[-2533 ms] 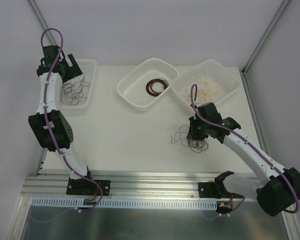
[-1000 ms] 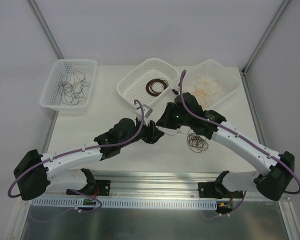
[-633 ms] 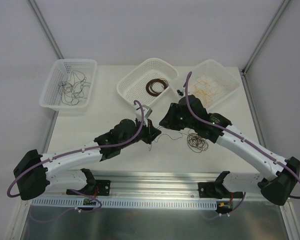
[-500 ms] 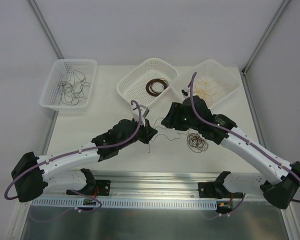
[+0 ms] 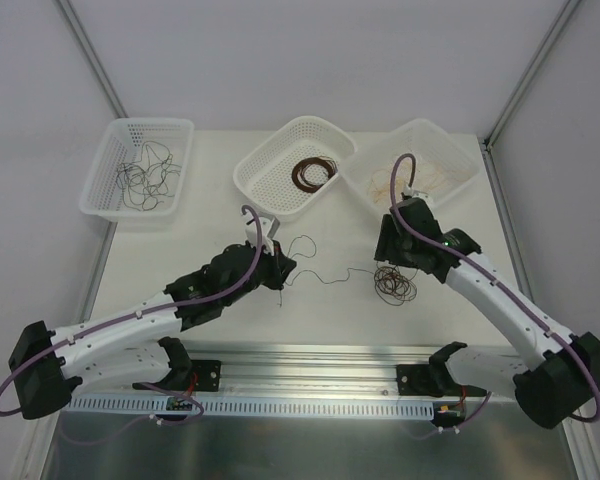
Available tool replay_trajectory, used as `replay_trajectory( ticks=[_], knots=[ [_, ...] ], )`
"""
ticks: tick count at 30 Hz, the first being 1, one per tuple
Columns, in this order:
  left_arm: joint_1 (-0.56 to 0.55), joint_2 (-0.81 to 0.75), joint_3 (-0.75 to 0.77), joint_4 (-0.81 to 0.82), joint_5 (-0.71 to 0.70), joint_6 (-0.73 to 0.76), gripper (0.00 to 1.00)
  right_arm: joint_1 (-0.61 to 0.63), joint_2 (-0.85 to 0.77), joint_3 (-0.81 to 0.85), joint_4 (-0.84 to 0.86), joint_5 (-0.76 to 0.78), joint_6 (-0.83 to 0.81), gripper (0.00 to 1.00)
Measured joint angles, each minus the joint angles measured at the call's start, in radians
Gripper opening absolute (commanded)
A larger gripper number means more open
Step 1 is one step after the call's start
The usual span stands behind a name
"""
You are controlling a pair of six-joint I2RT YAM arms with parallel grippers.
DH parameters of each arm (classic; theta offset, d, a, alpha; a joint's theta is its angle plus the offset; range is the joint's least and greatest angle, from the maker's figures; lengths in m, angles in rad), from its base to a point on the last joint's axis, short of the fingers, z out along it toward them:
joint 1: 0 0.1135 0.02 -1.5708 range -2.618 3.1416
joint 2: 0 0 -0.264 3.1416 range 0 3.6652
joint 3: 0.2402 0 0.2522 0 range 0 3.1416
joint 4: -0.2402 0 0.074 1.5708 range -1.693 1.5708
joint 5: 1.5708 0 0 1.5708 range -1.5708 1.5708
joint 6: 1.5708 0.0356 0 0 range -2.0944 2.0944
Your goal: Untangle the cables
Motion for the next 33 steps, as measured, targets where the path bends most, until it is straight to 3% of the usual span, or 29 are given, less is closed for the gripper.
replay_trajectory(
  ticks=[11, 18, 22, 33],
  knots=[
    [0.0, -0.056, -0.002, -0.07, -0.024, -0.007, 0.0, -0.017, 0.35, -0.066, 0.097, 0.031, -0.028, 0.4],
    [0.0, -0.164, 0.027, -0.197, -0.098, -0.007, 0.0, -0.038, 0.486, -0.066, 0.148, 0.035, -0.027, 0.27],
    [0.002, -0.225, 0.109, -0.327, -0.177, -0.002, 0.0, -0.055, 0.513, -0.066, 0.167, 0.033, -0.024, 0.2],
    [0.008, -0.372, 0.49, -0.662, -0.453, 0.146, 0.0, -0.169, 0.497, -0.071, 0.206, -0.028, -0.008, 0.18]
  ],
)
